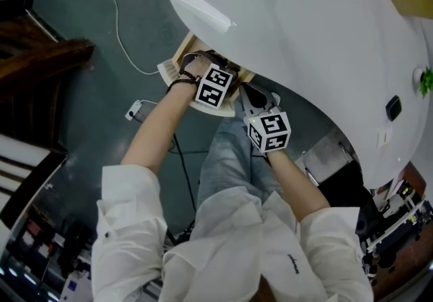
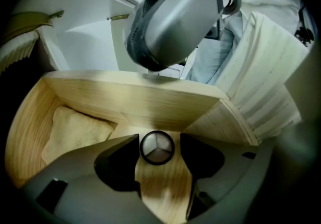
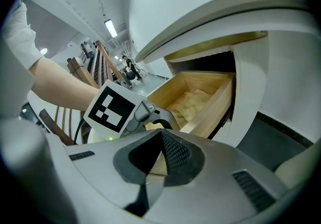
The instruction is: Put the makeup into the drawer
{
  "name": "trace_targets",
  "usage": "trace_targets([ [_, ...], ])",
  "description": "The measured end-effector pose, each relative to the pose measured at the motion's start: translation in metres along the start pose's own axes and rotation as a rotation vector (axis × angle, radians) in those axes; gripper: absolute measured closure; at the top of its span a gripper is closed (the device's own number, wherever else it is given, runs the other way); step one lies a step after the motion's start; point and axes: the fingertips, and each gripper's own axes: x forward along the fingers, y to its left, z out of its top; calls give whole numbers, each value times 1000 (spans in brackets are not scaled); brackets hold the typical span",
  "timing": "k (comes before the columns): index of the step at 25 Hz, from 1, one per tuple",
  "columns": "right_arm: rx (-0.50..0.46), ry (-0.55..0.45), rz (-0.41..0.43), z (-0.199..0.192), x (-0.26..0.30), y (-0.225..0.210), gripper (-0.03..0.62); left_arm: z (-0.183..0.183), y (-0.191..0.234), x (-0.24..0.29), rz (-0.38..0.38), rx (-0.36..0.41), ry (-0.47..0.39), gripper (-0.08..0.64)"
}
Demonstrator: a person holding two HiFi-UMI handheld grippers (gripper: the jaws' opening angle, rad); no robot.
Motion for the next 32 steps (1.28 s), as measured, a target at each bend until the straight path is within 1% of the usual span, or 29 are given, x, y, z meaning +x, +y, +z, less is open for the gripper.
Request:
trace_targets([
  [2, -2, -5, 9, 3, -6, 3, 575, 2, 1, -8, 20, 19, 0, 301],
  [3, -4, -10, 14, 5, -10, 6, 575, 5, 2, -15, 41, 29, -9, 320],
  [4, -3, -15, 20, 7, -15, 8, 575, 10, 4, -24, 68, 41, -23, 355],
  [5, 3, -22, 27, 10, -22, 12, 575, 16, 5, -34, 102, 53, -41, 410],
  [6, 7, -32, 36, 14, -29, 16, 575, 22, 7, -47, 144, 65, -62, 447],
  [7, 5, -44, 44, 19, -37, 20, 575, 30, 9, -61, 191, 72, -86, 470],
  [9, -12, -73, 54, 32, -57, 29, 575, 49, 15, -93, 284, 50, -142, 509],
  [11, -34, -110, 51, 48, -81, 35, 575, 72, 19, -127, 370, 4, -213, 523],
  [13, -49, -158, 31, 68, -108, 35, 575, 97, 22, -161, 452, -40, -285, 529],
  [17, -53, -287, -51, 117, -167, 23, 575, 148, 28, -230, 583, -151, -465, 534],
  [19, -42, -358, -100, 143, -200, 13, 575, 176, 33, -268, 644, -231, -576, 534],
  [23, 6, -515, -218, 190, -272, -12, 575, 228, 44, -342, 758, -417, -845, 534],
  [25, 16, -596, -295, 208, -312, -27, 575, 252, 52, -377, 807, -487, -989, 534],
  [27, 12, -665, -360, 220, -350, -36, 575, 274, 60, -411, 850, -543, -1106, 534],
  [29, 3, -726, -407, 228, -387, -40, 575, 293, 65, -444, 880, -575, -1199, 534],
  [30, 0, -755, -428, 232, -404, -40, 575, 302, 66, -459, 891, -575, -1232, 534],
  [32, -13, -814, -465, 240, -438, -39, 575, 317, 68, -488, 914, -550, -1275, 534],
])
